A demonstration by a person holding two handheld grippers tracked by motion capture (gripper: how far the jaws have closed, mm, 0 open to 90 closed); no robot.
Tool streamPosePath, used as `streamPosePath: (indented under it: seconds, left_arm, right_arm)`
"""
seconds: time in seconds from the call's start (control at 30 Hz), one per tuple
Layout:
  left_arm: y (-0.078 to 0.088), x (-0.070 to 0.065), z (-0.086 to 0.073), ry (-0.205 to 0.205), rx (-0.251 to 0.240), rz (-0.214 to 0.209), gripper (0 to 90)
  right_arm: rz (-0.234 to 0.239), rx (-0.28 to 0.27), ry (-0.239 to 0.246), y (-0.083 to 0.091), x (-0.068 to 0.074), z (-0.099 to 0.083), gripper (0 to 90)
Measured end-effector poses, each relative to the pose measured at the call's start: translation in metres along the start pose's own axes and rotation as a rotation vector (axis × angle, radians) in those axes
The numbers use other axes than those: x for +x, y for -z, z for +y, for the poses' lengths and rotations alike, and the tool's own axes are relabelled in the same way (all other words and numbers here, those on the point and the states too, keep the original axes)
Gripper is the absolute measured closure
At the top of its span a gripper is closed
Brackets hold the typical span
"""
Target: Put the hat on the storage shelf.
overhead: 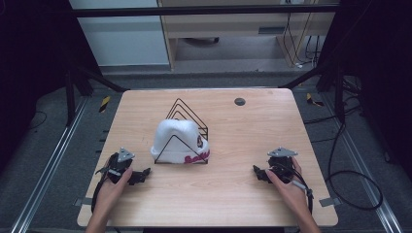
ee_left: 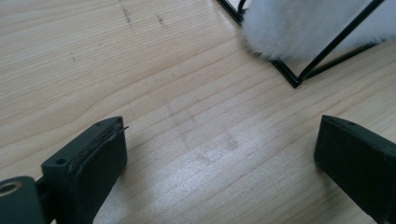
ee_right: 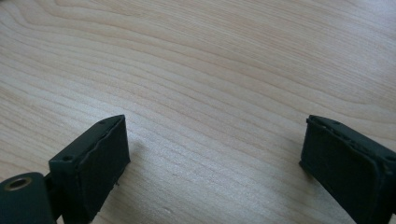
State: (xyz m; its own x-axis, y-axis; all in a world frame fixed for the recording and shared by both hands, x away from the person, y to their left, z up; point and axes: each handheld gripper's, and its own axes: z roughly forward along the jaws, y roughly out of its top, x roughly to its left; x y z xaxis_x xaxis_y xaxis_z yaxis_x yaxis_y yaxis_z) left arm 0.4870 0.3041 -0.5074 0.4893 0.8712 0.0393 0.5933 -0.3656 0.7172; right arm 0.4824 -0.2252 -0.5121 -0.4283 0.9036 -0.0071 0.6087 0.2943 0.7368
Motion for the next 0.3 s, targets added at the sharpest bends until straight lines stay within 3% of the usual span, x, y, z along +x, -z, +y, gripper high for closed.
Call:
streamPosePath:
  seconds: [0.07,0.3]
  left_arm:
    - [0.0017,0.0023,-0.0026,0.024,0.002,0.000,1.1]
    - [0.0058,0.0031,-0.0072,0.045,0.000,0.022,0.7]
  right_arm:
    - [-0.004,0.001,-0.009,0.0000,0.0010,0.0001,7.6]
    - [-0.034,0.003,-0.032,-0.0006,0.0029,0.0000,6.3]
